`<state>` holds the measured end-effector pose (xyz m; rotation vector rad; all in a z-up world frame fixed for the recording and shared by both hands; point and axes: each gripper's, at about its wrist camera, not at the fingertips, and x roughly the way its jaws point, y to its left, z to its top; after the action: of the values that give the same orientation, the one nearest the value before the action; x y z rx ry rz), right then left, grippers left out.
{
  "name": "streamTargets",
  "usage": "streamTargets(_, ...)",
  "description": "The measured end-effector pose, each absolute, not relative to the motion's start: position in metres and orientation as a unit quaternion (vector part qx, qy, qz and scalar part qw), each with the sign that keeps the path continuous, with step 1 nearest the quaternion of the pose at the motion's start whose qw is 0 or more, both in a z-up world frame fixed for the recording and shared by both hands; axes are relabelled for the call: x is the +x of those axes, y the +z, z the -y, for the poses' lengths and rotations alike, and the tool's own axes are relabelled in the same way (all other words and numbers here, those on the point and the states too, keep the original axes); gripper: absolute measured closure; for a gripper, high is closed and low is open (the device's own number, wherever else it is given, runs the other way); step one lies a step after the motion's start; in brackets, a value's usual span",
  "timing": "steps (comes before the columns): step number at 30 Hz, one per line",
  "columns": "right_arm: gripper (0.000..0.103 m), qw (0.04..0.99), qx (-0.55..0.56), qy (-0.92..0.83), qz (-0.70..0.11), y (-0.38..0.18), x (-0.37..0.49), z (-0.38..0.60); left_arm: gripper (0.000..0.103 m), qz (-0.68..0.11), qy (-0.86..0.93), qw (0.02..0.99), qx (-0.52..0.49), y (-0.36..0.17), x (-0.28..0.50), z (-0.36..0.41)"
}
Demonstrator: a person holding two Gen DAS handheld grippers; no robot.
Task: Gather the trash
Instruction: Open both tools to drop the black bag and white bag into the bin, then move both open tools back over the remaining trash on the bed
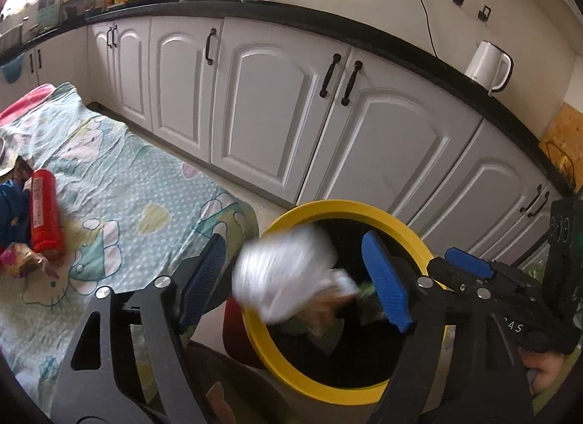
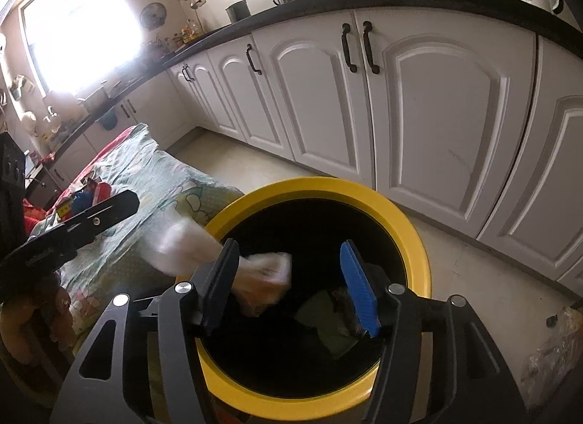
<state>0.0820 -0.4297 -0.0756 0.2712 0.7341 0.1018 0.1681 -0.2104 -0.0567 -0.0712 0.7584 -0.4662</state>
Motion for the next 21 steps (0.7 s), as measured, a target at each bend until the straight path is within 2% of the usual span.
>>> streamTargets(4,0.042,0.927,0.125,0.051,-0.351,-0.071,0.082,0.427,0.023,-0.364,-0.224,0.903,-0.046,-0.053,0.165,0.201)
streamTargets(8,0.039,0.932,0.114,0.054,-0.341,-0.063,0.081,0.419,0.011,-0.352,-0.211,0.91,-0.055,-0.047,0.16,0.188)
streamTargets(21,0.035,0.946,0.071,0.088,-0.304,-0.035,0.077,0.378,0.011,-0.288,-0.141,0.945,-0.064,-0.015,0.141,0.13)
